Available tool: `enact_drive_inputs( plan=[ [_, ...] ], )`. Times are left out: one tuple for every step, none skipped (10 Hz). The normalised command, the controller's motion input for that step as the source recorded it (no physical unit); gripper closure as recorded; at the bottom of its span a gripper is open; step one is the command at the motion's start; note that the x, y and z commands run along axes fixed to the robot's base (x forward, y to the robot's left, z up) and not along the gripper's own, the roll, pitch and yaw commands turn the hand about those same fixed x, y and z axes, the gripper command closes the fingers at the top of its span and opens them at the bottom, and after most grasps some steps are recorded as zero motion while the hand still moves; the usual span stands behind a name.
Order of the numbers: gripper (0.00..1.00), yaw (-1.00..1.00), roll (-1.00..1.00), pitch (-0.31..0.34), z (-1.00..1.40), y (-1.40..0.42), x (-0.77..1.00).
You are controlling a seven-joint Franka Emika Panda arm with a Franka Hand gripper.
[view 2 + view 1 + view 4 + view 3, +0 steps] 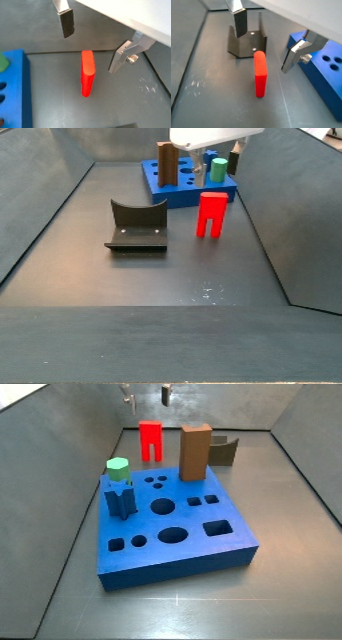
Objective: Pick up the square-circle object. Move up. Place the square-circle object on the fixture. Regrasp the square-circle object. Rotate the square-circle object. Move to above the board. Insert the square-circle object.
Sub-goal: Rotate the square-circle object.
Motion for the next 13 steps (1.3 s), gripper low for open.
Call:
enact_drive_inputs(
  plan=[
    [0.00, 1.00, -0.01, 0.003, -0.02, 0.00, 0.02],
    [0.00, 1.00, -0.01, 0.003, -0.02, 0.00, 0.02],
    [0.00, 1.00, -0.01, 0.003, -0.02, 0.00, 0.02],
    [0.00, 1.00, -0.01, 0.003, -0.02, 0.00, 0.02],
    [0.00, 1.00, -0.01, 0.003, -0.02, 0.00, 0.02],
    [0.00, 1.00, -0.01, 0.003, -0.02, 0.00, 0.02],
    [0.00, 1.00, -0.01, 0.004, -0.02, 0.00, 0.02],
    [0.00, 1.00, -0.01, 0.004, -0.02, 0.00, 0.02],
    [0.00, 1.00, -0.01, 0.004, -0.02, 0.00, 0.02],
    [0.00, 1.00, -0.01, 0.004, -0.02, 0.00, 0.02],
    [0.00, 1.00, -0.01, 0.004, -0.02, 0.00, 0.02],
    [0.00, 1.00, -0.01, 0.004, -0.02, 0.00, 0.02],
    [0.00, 1.00, -0.01, 0.004, -0.02, 0.00, 0.02]
  ],
)
